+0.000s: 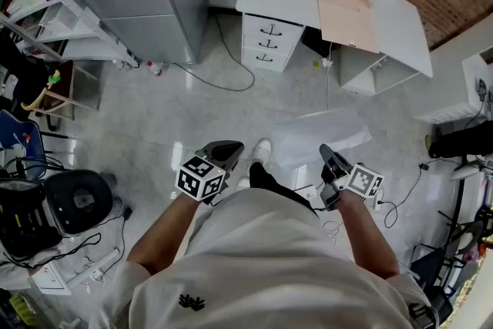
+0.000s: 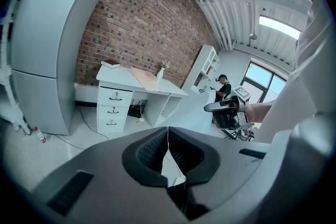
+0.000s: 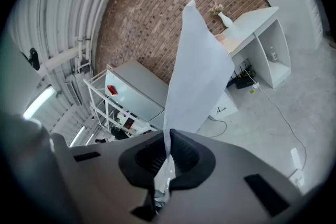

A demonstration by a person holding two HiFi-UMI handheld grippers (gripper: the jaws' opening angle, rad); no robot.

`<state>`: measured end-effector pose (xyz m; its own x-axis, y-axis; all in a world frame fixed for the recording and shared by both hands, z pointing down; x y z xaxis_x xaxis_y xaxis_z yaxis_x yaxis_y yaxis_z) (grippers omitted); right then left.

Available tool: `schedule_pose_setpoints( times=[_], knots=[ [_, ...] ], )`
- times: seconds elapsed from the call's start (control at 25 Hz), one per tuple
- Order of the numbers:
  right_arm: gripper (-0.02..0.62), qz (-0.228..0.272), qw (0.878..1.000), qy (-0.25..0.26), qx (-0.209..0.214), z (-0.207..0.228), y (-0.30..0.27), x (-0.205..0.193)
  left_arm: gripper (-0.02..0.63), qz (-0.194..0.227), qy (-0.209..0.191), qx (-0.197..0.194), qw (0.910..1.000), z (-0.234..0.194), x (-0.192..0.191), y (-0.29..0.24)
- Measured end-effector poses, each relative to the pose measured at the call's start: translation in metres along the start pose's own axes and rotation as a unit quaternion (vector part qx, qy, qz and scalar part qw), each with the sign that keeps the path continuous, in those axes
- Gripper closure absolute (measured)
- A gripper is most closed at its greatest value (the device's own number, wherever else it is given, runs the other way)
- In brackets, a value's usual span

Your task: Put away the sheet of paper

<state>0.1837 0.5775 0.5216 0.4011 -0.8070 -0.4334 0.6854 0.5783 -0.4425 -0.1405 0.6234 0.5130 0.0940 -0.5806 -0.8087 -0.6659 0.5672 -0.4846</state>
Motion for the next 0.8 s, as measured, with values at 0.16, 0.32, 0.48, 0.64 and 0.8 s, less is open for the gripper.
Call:
schedule_pose_setpoints(
  times=[0.16,0.32,0.48,0.64,0.8],
  knots=[
    [0.568,0.005,0.999,-0.017,0.042,0.0,-0.036,0.052,0.581,-0.013,0.003,-0.001,0.9999,-0.025,0.039,-0.025],
    [0.568,0.013,0.998,-0.027,0.051,0.016,-0.073,0.111,0.581,-0.023,-0.021,0.0,0.9995,-0.059,0.09,-0.071],
    [0.568,0.028,0.996,-0.042,0.07,0.027,-0.105,0.163,0.581,-0.019,-0.045,-0.005,0.9988,-0.085,0.147,-0.116],
    [0.568,0.058,0.993,-0.066,0.077,0.047,-0.124,0.208,0.581,-0.022,-0.059,-0.028,0.9976,-0.096,0.187,-0.165],
    [0.568,0.086,0.99,-0.091,0.071,0.066,-0.132,0.241,0.581,-0.04,-0.078,-0.067,0.9939,-0.103,0.213,-0.206]
  ],
)
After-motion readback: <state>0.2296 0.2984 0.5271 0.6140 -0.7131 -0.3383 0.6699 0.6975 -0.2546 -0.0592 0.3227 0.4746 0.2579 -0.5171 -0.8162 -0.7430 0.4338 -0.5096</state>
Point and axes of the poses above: the fingertips, and each gripper's own axes: y backward along the fingers, z to its right, x out of its top, the point moved 7 cm from there along y, backward along the fingers, and after that the axes turned 5 degrees about -y, right-handed, at the moved point
